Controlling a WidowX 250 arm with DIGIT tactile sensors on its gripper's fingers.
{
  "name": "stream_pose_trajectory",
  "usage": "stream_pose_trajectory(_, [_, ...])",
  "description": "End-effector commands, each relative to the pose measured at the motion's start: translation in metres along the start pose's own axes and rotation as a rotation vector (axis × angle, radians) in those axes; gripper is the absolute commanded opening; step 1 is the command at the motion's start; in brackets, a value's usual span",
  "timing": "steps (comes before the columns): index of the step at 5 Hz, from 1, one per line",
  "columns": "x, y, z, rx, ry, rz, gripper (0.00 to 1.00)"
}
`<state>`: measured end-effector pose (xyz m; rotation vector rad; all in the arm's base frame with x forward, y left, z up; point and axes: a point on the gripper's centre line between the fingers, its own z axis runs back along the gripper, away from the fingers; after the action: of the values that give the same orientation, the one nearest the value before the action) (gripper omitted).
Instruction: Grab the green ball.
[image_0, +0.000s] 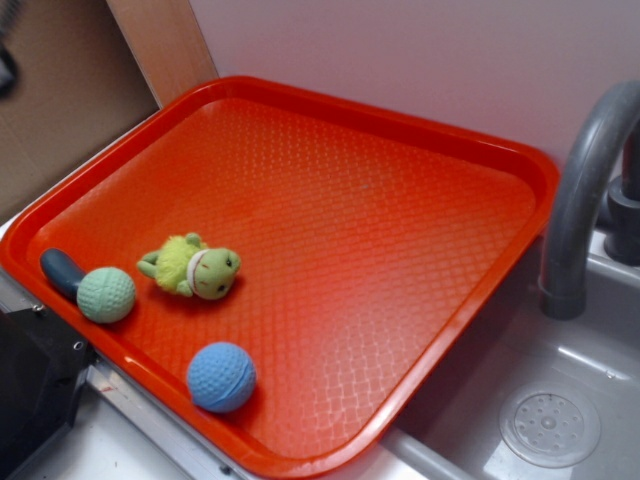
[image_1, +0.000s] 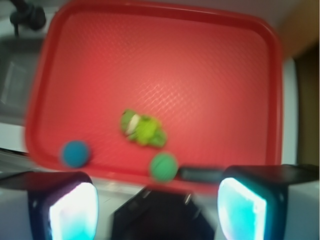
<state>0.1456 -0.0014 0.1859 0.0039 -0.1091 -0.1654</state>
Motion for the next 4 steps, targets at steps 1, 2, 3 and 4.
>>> stream_pose_trajectory(1, [-0.015,0.005,-0.061,-0.013,0.001,-0.096,1.0])
stream_pose_trajectory(2, [-0.031,-0.003,-0.08,-0.002,0.03,-0.114,1.0])
stream_pose_trajectory(3, [-0.041,-0.007,-0.096,0.013,0.048,-0.125,1.0])
stream_pose_trajectory(4, [-0.039,-0.006,-0.111,0.006,0.063,-0.13,1.0])
